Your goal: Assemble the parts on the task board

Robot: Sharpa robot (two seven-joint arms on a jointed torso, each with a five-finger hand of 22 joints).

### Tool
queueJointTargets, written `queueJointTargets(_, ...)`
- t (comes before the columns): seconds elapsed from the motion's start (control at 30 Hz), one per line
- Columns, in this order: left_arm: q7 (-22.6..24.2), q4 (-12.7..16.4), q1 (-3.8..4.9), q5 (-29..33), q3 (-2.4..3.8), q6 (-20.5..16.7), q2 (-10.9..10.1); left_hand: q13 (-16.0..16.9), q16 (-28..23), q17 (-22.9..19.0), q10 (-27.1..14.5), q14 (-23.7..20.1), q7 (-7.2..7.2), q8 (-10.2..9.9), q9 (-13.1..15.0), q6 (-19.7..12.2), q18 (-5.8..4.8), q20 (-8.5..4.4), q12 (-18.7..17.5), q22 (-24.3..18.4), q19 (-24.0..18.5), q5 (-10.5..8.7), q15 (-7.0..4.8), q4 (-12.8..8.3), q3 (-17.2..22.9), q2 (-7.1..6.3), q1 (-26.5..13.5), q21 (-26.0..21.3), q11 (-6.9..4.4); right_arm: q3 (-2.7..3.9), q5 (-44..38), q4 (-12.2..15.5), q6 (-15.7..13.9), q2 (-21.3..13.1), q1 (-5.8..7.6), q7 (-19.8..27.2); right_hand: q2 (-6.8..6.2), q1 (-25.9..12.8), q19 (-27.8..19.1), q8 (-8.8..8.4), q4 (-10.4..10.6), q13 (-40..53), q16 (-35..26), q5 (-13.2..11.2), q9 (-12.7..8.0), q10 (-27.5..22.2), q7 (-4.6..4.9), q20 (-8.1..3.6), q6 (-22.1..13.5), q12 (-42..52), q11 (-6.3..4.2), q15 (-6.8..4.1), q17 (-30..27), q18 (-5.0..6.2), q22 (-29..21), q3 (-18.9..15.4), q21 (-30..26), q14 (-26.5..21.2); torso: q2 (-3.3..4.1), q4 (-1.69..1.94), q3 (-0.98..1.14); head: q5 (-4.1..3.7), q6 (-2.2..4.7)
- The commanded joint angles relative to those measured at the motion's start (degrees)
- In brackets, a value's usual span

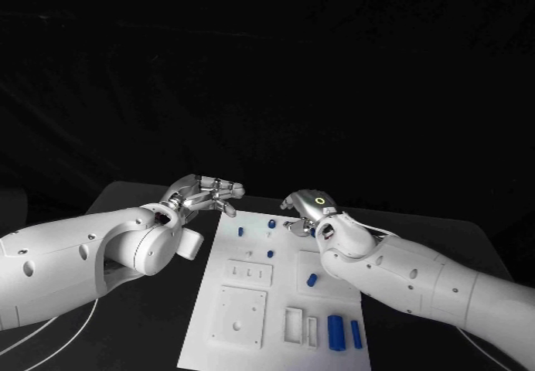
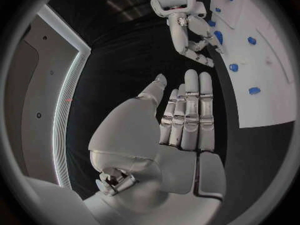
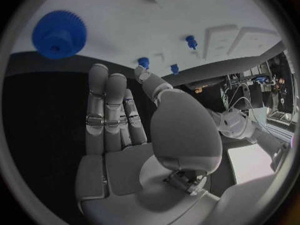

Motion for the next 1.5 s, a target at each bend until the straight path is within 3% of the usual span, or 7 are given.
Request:
queueJointTargets(0.03,0.4,-0.1,0.08,-0.3,0.05,0.5,-0.3,0.1,-0.3,-0.1,-0.5,0.0,0.03,0.3,0.1,-0.5,1.13,0.2,0.0,-0.1,-0.3,0.38,0.18,0.0,-0.4,0.08,-0.3,0.2,0.06,1.39,3.5,3.4,-1.0,-3.6,-0.03,2.0,-0.11,-2.2,1.7,-0.08,-0.4,0.0,-0.3,0.4,0.1,3.5,0.55,-0.72,2.0,0.0,-0.77,-0.77,0.1,-0.3,0.4,4.1,0.2,0.1,-0.08,-0.97,0.5,0.23,0.5)
queueJointTargets(0.23,0.6,-0.6,0.07,-0.3,0.01,0.5,-0.7,0.1,-0.3,-0.1,0.2,0.1,-0.02,0.3,0.1,-0.5,1.12,0.15,0.1,-0.2,-0.3,0.38,0.1,-0.1,-0.4,0.07,-0.3,0.3,-0.12,3.65,8.8,8.2,0.5,-10.1,-0.37,5.3,0.75,-3.4,1.5,-0.11,-0.3,0.5,0.3,2.7,0.3,14.3,-0.22,-2.76,4.3,0.1,-3.85,-3.02,1.0,-1.58,1.5,4.4,0.8,-0.1,-0.49,-2.32,1.08,0.74,0.83)
queueJointTargets(0.37,0.8,-1.1,0.05,-0.3,-0.15,0.7,-1.0,0.1,-0.3,-0.1,0.2,0.1,-0.02,0.3,0.1,-0.5,1.1,0.13,0.0,-0.2,-0.3,0.39,0.09,-0.1,-0.4,0.07,-0.3,0.4,-0.12,5.11,12.9,11.0,2.6,-14.5,-1.08,8.1,0.29,-3.7,1.8,-0.14,-0.6,4.0,0.3,6.4,0.2,22.2,-0.72,-4.32,3.8,3.4,-6.4,-4.5,1.6,-3.39,2.4,0.1,1.9,0.1,-0.74,-3.21,1.61,0.45,0.99)
queueJointTargets(0.4,0.8,-1.2,0.04,-0.3,-0.19,0.8,-1.0,0.1,-0.3,-0.1,0.2,0.1,-0.02,0.3,0.1,-0.5,1.1,0.13,0.0,-0.2,-0.3,0.39,0.09,-0.1,-0.4,0.07,-0.3,0.4,-0.12,5.36,13.7,11.5,3.2,-15.3,-1.29,8.7,1.69,-2.9,1.9,0.13,-0.6,12.6,0.1,8.1,0.3,18.8,-0.97,-5.89,3.8,9.0,-6.68,-5.46,2.2,-4.62,2.8,-5.3,2.0,0.3,-0.8,-3.39,1.74,0.54,0.89)
queueJointTargets(0.57,0.9,-1.4,0.0,-0.3,-0.3,1.1,-1.3,0.1,-0.3,-0.1,0.2,0.1,-0.02,0.3,0.1,-0.5,1.1,0.13,0.0,-0.2,-0.3,0.39,0.09,-0.1,-0.4,0.07,-0.3,0.4,-0.12,5.98,16.3,12.2,6.1,-17.9,-2.52,10.8,3.03,-2.8,2.0,0.33,-1.4,40.8,3.3,8.9,0.3,9.2,-0.77,-5.15,2.3,32.1,-7.0,-4.94,7.2,-4.57,7.5,-9.6,8.7,-0.8,-0.93,-3.94,2.2,0.58,0.68)
queueJointTargets(0.73,0.9,-1.7,-0.08,-0.3,-0.35,1.4,-1.4,0.1,-0.3,-0.1,0.2,0.1,-0.02,0.3,0.1,-0.5,1.1,0.13,0.0,-0.2,-0.3,0.39,0.09,-0.1,-0.4,0.07,-0.3,0.4,-0.12,6.26,18.1,11.4,8.6,-19.1,-3.68,12.8,3.74,-2.6,1.9,-0.14,-1.6,48.9,4.3,9.9,0.2,8.2,-0.52,-4.8,1.0,38.6,-6.61,-4.7,11.2,-4.16,11.0,-12.5,12.7,-0.9,-0.95,-4.29,2.66,0.87,0.67)
queueJointTargets(1.5,0.9,-2.4,-0.66,-0.3,-0.39,2.2,-1.3,0.1,-0.2,0.0,0.1,0.0,0.01,0.3,0.1,-0.6,1.05,0.12,0.0,-0.4,-0.4,0.37,0.12,-0.2,-0.3,0.09,-0.5,0.5,-0.09,6.38,22.7,0.8,9.3,-14.5,-7.23,18.5,5.67,-0.7,2.2,-0.15,-2.9,55.0,2.8,10.0,0.2,8.9,0.2,-4.21,-3.0,43.1,-6.02,-4.21,18.8,-3.49,17.8,-20.4,15.5,-0.5,-0.58,-3.62,3.07,0.74,0.07)
